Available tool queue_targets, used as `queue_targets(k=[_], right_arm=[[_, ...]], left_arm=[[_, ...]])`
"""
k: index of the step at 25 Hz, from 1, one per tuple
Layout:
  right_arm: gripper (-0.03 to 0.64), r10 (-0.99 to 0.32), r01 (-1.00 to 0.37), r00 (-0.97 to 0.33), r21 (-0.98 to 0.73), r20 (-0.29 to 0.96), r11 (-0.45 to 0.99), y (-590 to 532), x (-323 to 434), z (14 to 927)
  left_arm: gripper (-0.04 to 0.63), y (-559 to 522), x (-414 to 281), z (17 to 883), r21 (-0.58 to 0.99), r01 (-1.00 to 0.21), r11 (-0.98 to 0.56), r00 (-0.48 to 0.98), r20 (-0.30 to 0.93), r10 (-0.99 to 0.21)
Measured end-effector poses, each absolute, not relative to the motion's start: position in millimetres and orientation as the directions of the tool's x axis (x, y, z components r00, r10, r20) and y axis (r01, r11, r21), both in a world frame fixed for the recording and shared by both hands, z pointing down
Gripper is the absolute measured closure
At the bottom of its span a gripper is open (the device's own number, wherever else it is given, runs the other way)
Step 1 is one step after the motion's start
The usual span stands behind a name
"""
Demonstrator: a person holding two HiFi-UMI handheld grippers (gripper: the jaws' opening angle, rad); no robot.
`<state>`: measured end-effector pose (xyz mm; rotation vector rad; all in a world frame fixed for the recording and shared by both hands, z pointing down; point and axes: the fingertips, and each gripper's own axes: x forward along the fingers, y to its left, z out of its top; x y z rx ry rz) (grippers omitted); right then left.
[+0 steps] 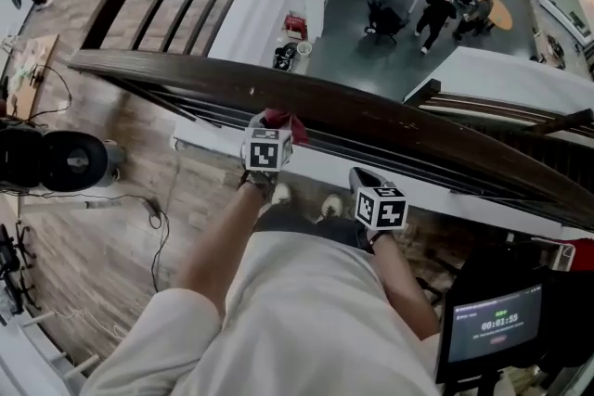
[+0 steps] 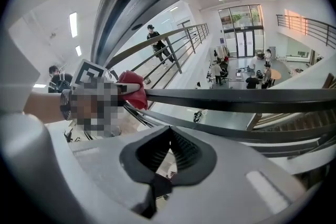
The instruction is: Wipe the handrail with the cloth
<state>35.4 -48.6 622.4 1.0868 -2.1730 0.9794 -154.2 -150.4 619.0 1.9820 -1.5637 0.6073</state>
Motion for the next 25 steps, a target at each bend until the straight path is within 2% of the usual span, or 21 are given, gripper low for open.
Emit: queue_targets(k=[11,25], right_arm=[[0.614,-0.45,-0.813,-0.562,-0.366,0.694,0.452,-51.5,-28.2,618.6],[0.614,-0.457,-0.817,-0.547,-0.33,0.701,0.472,-62.9,-120.7,598.6]], left_arm=[[0.511,-152.3,-192.2,618.6,0.074,-0.971,-0.228,0.222,0.636,-0.739],[0.511,-161.6,-258.4,615.3,0.133,-0.961,-0.243,0.273,0.604,-0.748]])
